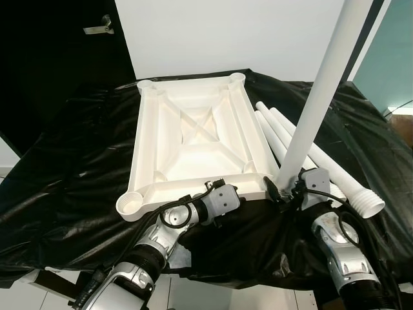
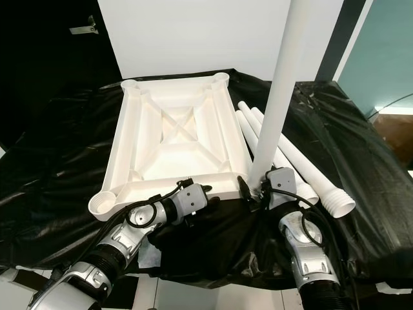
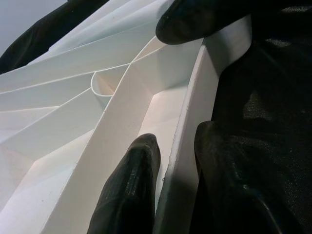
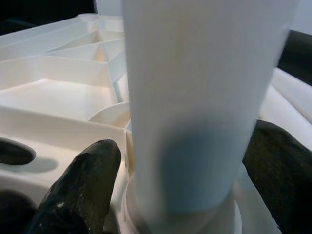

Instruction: Building children table

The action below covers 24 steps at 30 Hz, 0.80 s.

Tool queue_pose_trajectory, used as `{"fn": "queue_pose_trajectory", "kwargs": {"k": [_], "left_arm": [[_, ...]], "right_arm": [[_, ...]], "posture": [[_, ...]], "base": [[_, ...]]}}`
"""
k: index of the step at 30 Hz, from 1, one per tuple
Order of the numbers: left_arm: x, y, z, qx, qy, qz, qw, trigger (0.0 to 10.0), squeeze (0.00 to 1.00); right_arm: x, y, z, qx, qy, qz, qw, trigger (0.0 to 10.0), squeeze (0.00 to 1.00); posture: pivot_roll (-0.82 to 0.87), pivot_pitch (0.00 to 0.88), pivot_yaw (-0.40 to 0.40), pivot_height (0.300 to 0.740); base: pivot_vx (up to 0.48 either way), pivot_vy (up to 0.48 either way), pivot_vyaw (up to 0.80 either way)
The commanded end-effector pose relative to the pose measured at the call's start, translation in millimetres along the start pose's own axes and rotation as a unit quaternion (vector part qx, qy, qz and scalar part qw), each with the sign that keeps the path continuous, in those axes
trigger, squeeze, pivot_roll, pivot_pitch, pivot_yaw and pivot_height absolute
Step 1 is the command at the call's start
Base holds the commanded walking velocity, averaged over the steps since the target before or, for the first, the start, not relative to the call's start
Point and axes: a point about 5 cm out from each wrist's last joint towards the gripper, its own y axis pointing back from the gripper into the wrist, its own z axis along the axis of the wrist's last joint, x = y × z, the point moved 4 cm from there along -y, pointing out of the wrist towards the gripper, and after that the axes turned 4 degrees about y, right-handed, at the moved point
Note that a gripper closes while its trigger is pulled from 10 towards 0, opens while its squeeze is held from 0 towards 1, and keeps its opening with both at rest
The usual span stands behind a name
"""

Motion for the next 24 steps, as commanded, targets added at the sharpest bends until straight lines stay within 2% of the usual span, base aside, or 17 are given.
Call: {"fn": "queue_pose_trajectory", "kwargs": {"k": [1,3,4,5,6,10,17,20,21,22,24], "left_arm": [[-31.6,5.6,-42.0,0.081,0.045,-0.038,0.995,10.0,0.0],[-32.4,5.0,-41.5,0.08,0.046,-0.038,0.995,10.0,0.0],[-32.4,5.0,-41.5,0.08,0.046,-0.038,0.995,10.0,0.0],[-30.9,5.5,-41.6,0.08,0.045,-0.038,0.995,10.0,0.0],[-29.0,6.2,-41.8,0.081,0.044,-0.036,0.995,10.0,0.0],[-27.4,7.2,-42.3,0.082,0.044,-0.033,0.995,10.0,0.0],[-28.2,9.1,-43.7,0.083,0.045,-0.032,0.995,10.0,0.0],[-28.8,9.1,-43.7,0.083,0.044,-0.035,0.995,10.0,0.0],[-28.9,8.7,-43.4,0.082,0.044,-0.035,0.995,10.0,0.0],[-28.9,8.7,-43.4,0.082,0.044,-0.035,0.995,10.0,0.0],[-28.7,7.9,-42.5,0.081,0.045,-0.035,0.995,10.0,0.0]], "right_arm": [[-0.5,-1.3,-2.0,0.008,-0.001,0.044,0.999,10.0,0.0],[-1.2,-3.3,2.7,0.007,0.009,0.106,0.994,10.0,0.0],[-1.2,-3.3,2.7,0.007,0.009,0.106,0.994,10.0,0.0],[-0.8,-4.6,4.7,0.004,0.011,0.128,0.992,3.8,0.0],[2.7,-4.7,5.7,0.003,0.0,0.154,0.988,0.0,0.0],[7.4,-3.5,6.6,0.001,-0.011,0.188,0.982,0.0,0.0],[4.9,1.2,1.2,0.017,-0.029,0.198,0.98,0.0,0.0],[5.7,3.0,-5.5,0.019,-0.079,0.149,0.985,0.0,0.0],[5.0,1.7,-7.8,0.016,-0.093,0.107,0.99,0.0,0.0],[5.0,1.7,-7.8,0.016,-0.093,0.107,0.99,0.0,0.0],[2.7,0.3,-13.9,0.013,-0.11,-0.007,0.994,0.0,0.0]], "posture": [[-0.05,0.014,-0.023,0.74],[-0.05,0.014,-0.021,0.74],[-0.05,0.014,-0.021,0.74],[-0.04,0.013,-0.02,0.74],[-0.04,0.013,-0.018,0.74],[-0.03,0.012,-0.017,0.74],[-0.03,0.015,-0.01,0.74],[-0.04,0.019,-0.01,0.74],[-0.04,0.02,-0.014,0.74],[-0.04,0.02,-0.014,0.74],[-0.04,0.022,-0.014,0.74]], "base": [[0.0,0.0,0.0],[0.0,0.0,0.0],[0.0,0.0,0.0],[0.0,0.0,0.0],[0.0,0.0,0.0],[0.0,0.0,0.0],[0.0,0.0,0.0],[0.0,0.0,0.0],[0.0,0.0,0.0],[0.0,0.0,0.0],[0.0,0.0,0.0]]}}
